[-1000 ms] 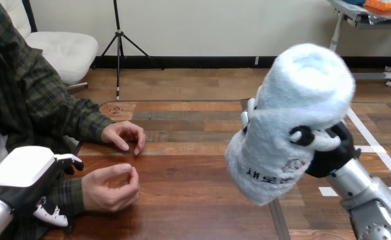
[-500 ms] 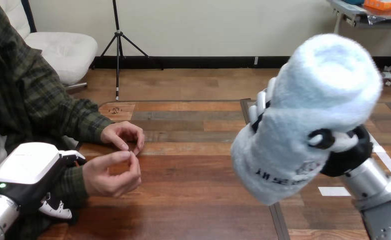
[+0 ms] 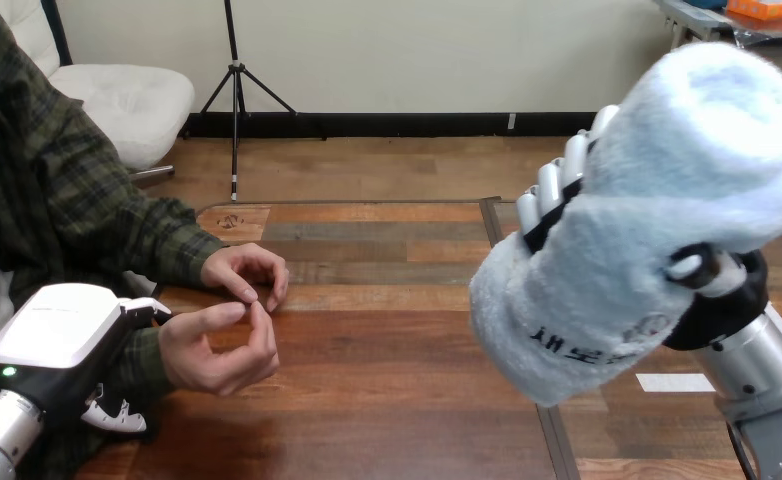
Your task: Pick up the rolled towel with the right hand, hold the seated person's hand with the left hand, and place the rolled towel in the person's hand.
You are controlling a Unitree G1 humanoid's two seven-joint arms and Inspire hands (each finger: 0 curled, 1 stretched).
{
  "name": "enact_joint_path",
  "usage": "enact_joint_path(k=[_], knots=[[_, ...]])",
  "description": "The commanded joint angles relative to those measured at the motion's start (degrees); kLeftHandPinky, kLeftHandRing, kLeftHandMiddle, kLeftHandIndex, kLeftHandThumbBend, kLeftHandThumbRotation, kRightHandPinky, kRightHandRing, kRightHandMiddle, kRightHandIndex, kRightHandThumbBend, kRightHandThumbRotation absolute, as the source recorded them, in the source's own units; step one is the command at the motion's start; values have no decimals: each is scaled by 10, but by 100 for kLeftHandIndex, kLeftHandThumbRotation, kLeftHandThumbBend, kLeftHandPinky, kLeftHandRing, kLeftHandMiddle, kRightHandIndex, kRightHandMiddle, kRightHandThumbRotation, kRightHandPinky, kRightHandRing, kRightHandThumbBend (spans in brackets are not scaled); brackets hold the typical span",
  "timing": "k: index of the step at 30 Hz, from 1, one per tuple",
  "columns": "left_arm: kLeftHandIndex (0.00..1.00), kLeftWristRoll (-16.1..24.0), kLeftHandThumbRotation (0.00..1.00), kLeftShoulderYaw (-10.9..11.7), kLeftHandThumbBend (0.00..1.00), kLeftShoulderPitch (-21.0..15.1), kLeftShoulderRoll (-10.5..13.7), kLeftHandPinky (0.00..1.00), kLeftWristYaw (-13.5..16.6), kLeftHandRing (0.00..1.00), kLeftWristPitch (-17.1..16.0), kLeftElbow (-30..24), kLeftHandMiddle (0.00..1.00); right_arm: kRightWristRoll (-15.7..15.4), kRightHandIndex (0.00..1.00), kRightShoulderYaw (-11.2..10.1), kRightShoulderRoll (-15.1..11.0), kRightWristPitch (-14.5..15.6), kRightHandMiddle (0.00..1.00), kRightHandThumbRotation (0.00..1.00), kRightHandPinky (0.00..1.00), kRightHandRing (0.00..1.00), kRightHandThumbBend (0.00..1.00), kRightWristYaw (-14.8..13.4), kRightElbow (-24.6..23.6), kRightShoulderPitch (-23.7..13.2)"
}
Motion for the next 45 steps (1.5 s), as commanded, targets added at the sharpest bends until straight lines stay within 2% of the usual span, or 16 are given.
enact_joint_path(k=[1, 4, 11, 22, 29, 37, 45], knots=[[70, 6, 1, -28, 100, -9, -12, 58, 4, 63, 15, 27, 68, 23, 22, -13, -17, 10, 22, 0, 10, 15, 80, -2, -26, -18], [69, 8, 0, -36, 100, -15, -15, 57, 11, 62, 20, 41, 67, 29, 23, -15, -20, 17, 22, 0, 10, 15, 80, -2, -26, -19], [65, 9, 0, -50, 100, -22, -23, 55, 25, 59, 34, 49, 62, 27, 23, -15, -23, 11, 22, 0, 11, 15, 79, -5, -34, -18], [52, 1, 0, -69, 91, -46, -44, 40, 55, 43, 46, 104, 48, 41, 25, -12, -30, 20, 22, 0, 10, 15, 76, -2, -41, -17], [46, -23, 0, -63, 88, -55, -56, 35, 69, 38, 29, 128, 44, 28, 26, -12, -26, 0, 22, 0, 10, 15, 75, -2, -41, -18], [43, -40, 0, -61, 85, -59, -61, 33, 68, 37, 25, 123, 42, 26, 22, -9, -35, 12, 21, 0, 10, 15, 80, -3, -33, -22], [42, -66, 0, -53, 87, -56, -69, 33, 80, 37, 8, 118, 41, -10, 20, -2, -38, -5, 20, 0, 9, 14, 83, -6, -18, -31]])
